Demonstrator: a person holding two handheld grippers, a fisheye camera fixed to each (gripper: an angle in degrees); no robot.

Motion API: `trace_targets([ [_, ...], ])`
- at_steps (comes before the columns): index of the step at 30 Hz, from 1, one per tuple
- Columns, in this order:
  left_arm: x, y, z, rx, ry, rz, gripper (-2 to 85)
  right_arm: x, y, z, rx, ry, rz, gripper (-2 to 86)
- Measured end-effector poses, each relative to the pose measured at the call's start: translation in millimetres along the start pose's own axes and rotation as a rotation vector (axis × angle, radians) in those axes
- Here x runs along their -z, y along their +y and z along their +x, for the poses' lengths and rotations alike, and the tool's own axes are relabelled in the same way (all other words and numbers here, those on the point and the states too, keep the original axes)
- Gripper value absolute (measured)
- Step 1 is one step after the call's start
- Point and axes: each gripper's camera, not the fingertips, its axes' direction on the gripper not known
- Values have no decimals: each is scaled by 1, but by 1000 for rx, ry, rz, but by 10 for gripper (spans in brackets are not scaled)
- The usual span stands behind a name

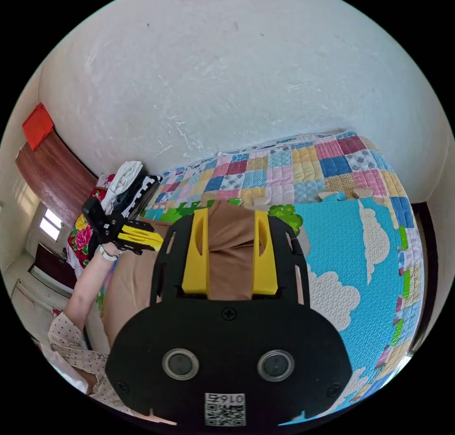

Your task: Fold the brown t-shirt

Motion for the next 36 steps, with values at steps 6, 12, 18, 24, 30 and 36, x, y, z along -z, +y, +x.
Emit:
trace_targets([
  [6, -19, -26, -12, 256, -193, -157, 111, -12, -5, -52, 106, 133, -57, 142],
  [12, -35, -45, -21, 372, -17, -229, 84, -6, -7, -59, 56, 70, -14, 137],
  [18, -10, -64, 20, 252, -72, -56, -6, -7, -12, -73, 26, 44, 9, 125],
  [24, -5, -67, 138, -227, 21, -129, -9, -7, -19, -97, 18, 132, -18, 124],
  [30, -39, -39, 164, -103, 15, -308, -10, -18, -31, -139, 47, 218, -81, 124],
  [36, -36, -27, 182, -96, 35, -279, -9, -84, -45, -247, 359, 329, -319, 135],
])
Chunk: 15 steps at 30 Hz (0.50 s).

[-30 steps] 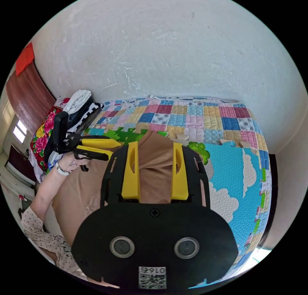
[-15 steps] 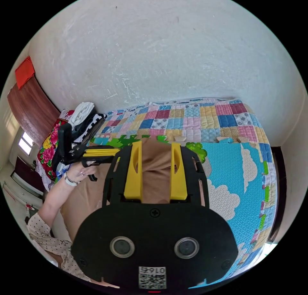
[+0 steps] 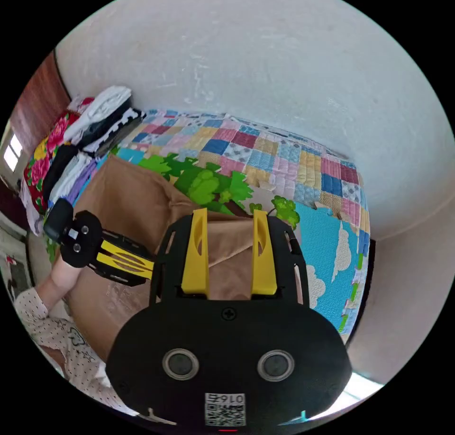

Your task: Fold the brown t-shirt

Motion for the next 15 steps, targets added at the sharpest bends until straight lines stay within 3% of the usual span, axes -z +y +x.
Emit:
trace_targets([
  [6, 6, 9, 37, -67, -181, -31, -2, -59, -48, -112, 309, 177, -298, 114],
  [11, 31, 22, 44, 14, -286, 15, 12, -36, -66, -118, 205, 101, -198, 97],
  [15, 35, 33, 47, 51, -239, 111, 36, -36, -77, -129, 190, 101, -216, 107],
])
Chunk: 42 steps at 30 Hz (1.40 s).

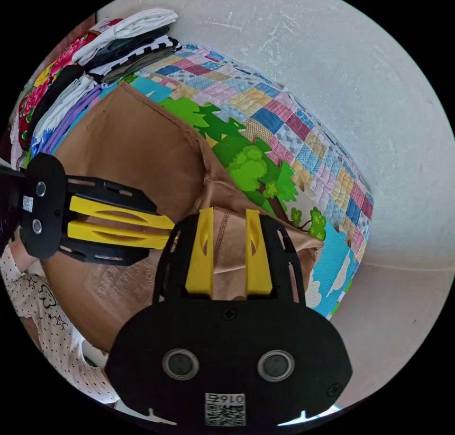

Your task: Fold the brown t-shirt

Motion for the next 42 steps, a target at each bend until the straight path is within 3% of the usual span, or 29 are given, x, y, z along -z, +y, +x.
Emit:
trace_targets([
  [4, -6, 5, 14, -7, 68, -14, 49, -11, -17, -15, 23, 2, -60, 111],
  [10, -20, 10, 40, -28, -45, -90, 29, -5, -23, -21, -12, 38, -68, 26],
  [15, -12, 17, 54, -45, -127, -90, -6, 14, -14, -22, -45, 127, -67, 14],
  [21, 18, 31, 49, -16, -142, 18, -9, 65, 29, -6, -129, 151, 23, 14],
  [26, 15, 40, 42, -7, -100, -30, -9, 68, 57, -25, 67, 126, -38, 10],
  [28, 15, 42, 42, -7, -115, -41, -9, 72, 74, -43, 288, 39, 25, 3],
  [30, 14, 44, 42, -11, -122, -50, -9, 78, 83, -44, 337, 33, 77, 3],
  [36, 12, 50, 40, -13, -108, -68, -9, 119, 109, 26, -53, -52, 387, 16],
  [39, 12, 52, 38, -12, -98, -68, -9, 129, 133, 49, -115, -125, 521, 22],
  [42, 10, 53, 37, -15, -102, -73, -9, 114, 132, 56, -112, -82, 423, 32],
])
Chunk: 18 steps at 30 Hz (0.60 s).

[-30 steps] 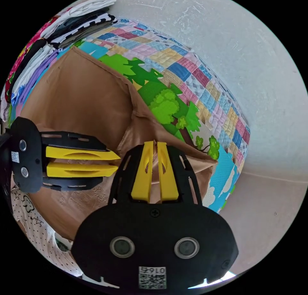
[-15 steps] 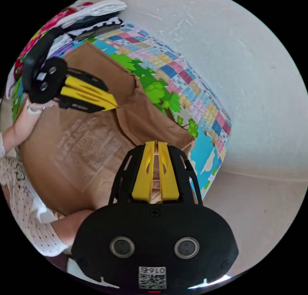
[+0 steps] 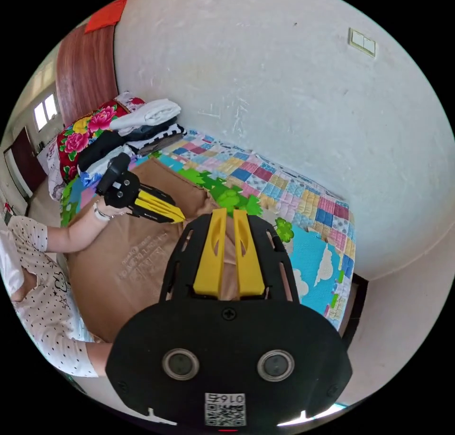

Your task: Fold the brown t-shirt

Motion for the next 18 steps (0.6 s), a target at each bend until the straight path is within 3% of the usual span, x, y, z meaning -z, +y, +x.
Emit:
trace_targets([
  [3, -1, 1, -1, -5, -4, -3, -9, -40, -9, 5, -2, 73, -209, 58],
  [7, -2, 3, -6, -4, 2, -3, -9, -94, -19, -7, 171, -42, -390, 91],
  [14, -5, 5, -14, -4, 7, -14, -9, -131, -21, 7, 174, -48, -398, 95],
  [18, -6, 5, -19, 5, -2, -23, -9, -118, -13, 15, 171, -93, -367, 15],
])
